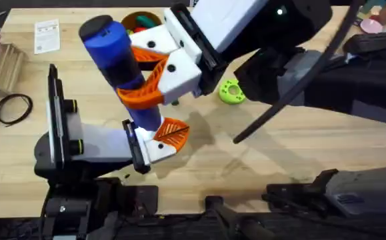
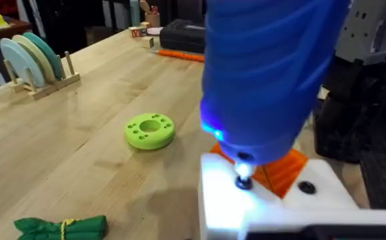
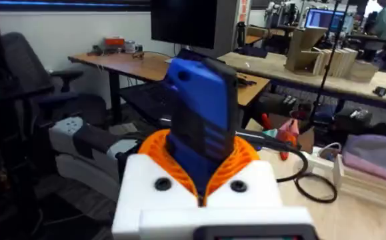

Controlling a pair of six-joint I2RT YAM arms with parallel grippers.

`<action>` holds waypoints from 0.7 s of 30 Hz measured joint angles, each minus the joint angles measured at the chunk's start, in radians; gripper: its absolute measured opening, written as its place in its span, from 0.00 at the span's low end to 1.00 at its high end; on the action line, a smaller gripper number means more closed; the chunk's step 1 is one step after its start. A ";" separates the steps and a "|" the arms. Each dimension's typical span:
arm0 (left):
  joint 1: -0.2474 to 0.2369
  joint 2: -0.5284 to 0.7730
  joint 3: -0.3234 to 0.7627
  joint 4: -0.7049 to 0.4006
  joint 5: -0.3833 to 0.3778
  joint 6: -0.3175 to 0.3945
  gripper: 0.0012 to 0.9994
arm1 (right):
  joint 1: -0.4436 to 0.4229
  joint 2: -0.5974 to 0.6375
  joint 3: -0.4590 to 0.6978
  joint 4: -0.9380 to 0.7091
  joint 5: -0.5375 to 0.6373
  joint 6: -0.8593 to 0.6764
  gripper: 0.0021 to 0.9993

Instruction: Pick up the gripper from the table and insert it into the empty holder that is missing its gripper. Then pick up a screw, insert it into the mounting hole, and use the screwdriver to tighten it. Finally, clean up the table by picking up the vegetable and placing it into the bucket.

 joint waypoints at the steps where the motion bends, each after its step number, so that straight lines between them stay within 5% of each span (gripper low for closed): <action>1: 0.000 0.000 0.000 0.000 0.000 0.000 0.00 | 0.000 0.001 0.000 0.011 -0.003 0.004 0.02; 21: 0.000 0.000 0.000 0.000 0.000 0.003 0.00 | 0.000 0.002 -0.002 0.054 -0.019 0.026 0.02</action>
